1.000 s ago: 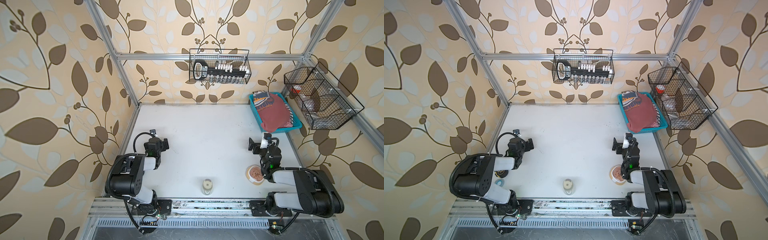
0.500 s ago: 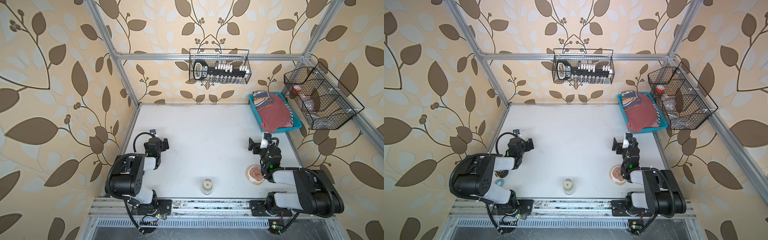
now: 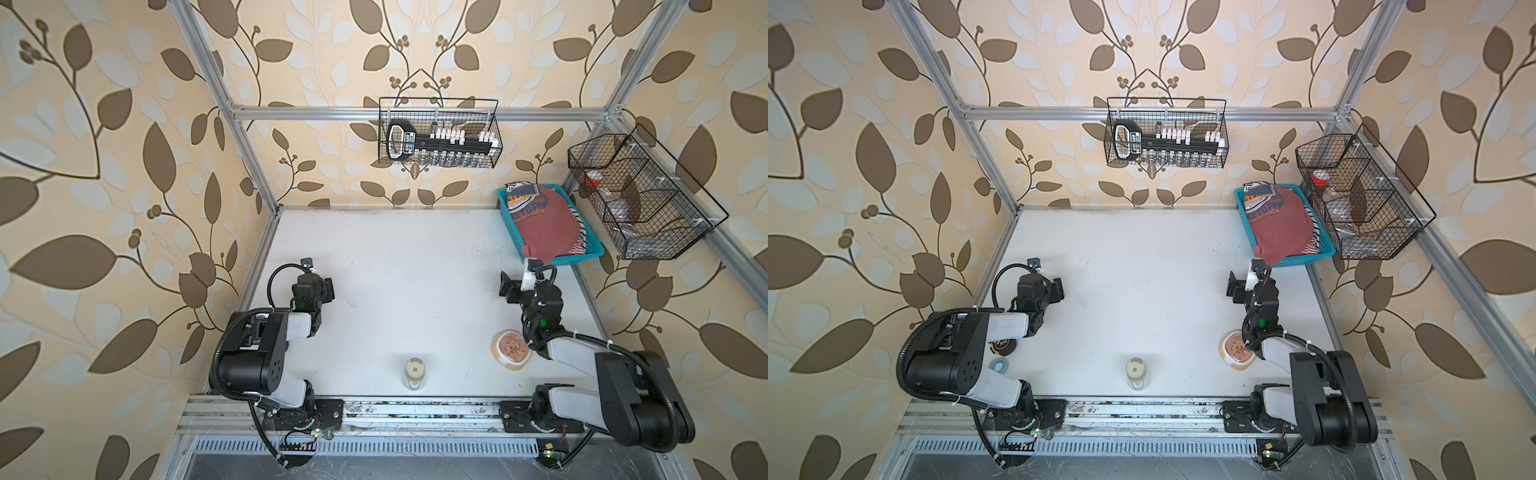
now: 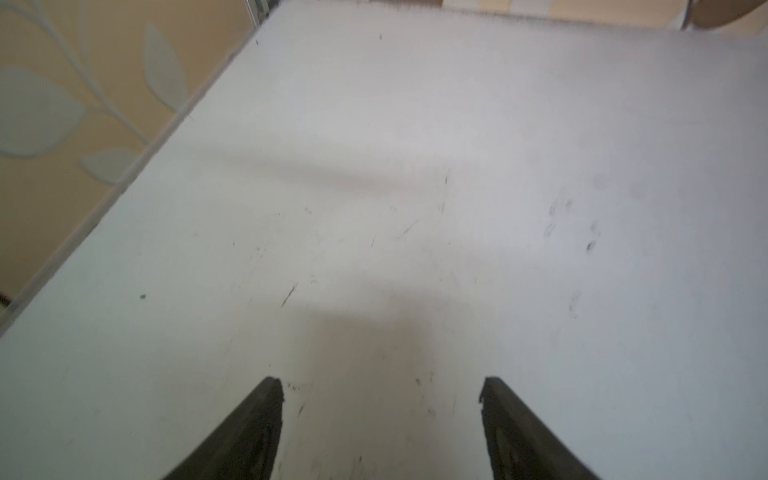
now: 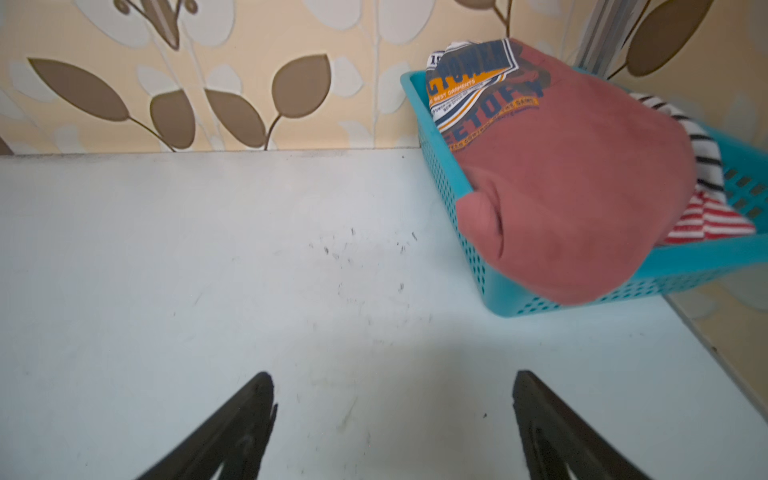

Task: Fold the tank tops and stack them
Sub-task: 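Move the right gripper toward the teal basket while the left gripper waits, then lower the right gripper into the basket and grasp the dark-pink tank top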

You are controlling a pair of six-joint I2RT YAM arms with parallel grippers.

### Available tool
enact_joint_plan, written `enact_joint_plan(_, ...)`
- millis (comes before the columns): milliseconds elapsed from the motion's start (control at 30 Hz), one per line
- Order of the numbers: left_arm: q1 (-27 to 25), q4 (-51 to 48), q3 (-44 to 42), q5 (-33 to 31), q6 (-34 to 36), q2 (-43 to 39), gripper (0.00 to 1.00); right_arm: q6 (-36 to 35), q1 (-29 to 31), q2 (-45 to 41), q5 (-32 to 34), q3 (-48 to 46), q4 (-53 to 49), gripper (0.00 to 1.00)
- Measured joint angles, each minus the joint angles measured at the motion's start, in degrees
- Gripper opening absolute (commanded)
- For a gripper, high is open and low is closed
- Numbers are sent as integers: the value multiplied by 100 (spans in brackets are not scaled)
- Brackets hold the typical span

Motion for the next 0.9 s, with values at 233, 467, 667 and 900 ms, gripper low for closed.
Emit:
enact_joint_plan(233,-2,-1460,1672,879,-304,-280,75,57,-345,15,-28,2518,-2317,66)
enact_joint_plan(467,-144,-1989,1816,2170,-811,-400,76,72,-820,1384,22,4651,-4304,63)
enact_joint_plan(667,-354,-2232,1836,2651,-990,-487,77,85,-1067,2358,83,5530,-5556,62)
enact_joint_plan(900,-426,-2339,1996,2907,-1060,-511,77,203,-1314,2859,-214,5635,-6177,62)
